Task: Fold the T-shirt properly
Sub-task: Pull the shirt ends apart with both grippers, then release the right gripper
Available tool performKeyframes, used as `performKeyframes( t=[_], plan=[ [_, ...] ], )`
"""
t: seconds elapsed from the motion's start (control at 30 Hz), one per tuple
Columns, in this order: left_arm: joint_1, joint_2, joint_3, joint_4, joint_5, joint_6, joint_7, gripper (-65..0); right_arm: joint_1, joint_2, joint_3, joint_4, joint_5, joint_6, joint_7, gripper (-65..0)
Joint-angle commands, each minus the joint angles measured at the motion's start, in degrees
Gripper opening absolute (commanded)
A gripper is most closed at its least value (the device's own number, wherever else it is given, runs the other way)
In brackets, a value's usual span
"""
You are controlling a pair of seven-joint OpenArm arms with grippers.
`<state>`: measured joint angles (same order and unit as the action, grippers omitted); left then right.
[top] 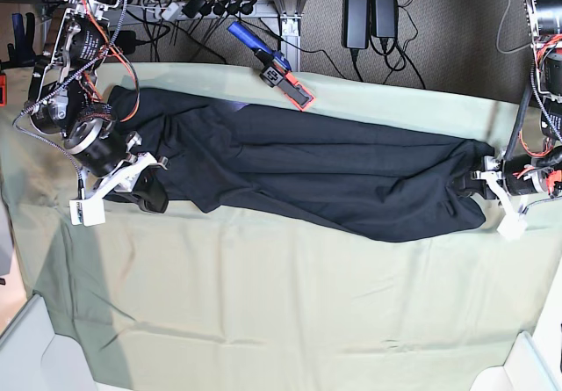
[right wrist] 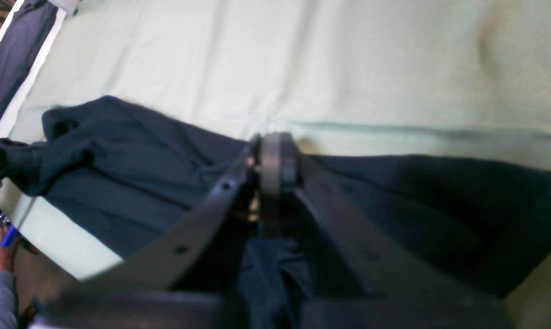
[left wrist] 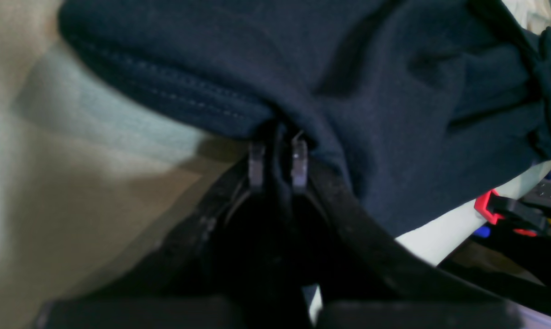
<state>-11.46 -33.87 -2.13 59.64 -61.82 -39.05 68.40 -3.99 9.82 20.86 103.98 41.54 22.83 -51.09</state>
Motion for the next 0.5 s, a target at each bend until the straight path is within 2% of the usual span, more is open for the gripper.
performKeyframes(
  t=[0.0,0.2,0.3,0.47],
  plan=[
    [-1.27,-1.75,-0.13,0.61,0.76,-0.95,-0.92,-65.0,0.63,0.63,0.22,1.07,0.92,4.42,1.14,-65.0],
    [-5.42,-5.05,-0.15,0.63,5.73,-0.95,-4.13,-65.0,0.63,0.63,4.72,1.07,1.55,4.42,1.11,-65.0],
    [-7.89,-6.32,-0.13,0.61,10.45,-0.95,-7.98,-65.0,0.63,0.63,8.31,1.07,2.27,4.42,0.66,-65.0],
    [-10.49,-6.78,-0.13,0.61,16.76,-0.95,-10.82,-65.0,0.63,0.63,11.39,1.07,2.43,4.42,-0.15,-65.0]
  ],
)
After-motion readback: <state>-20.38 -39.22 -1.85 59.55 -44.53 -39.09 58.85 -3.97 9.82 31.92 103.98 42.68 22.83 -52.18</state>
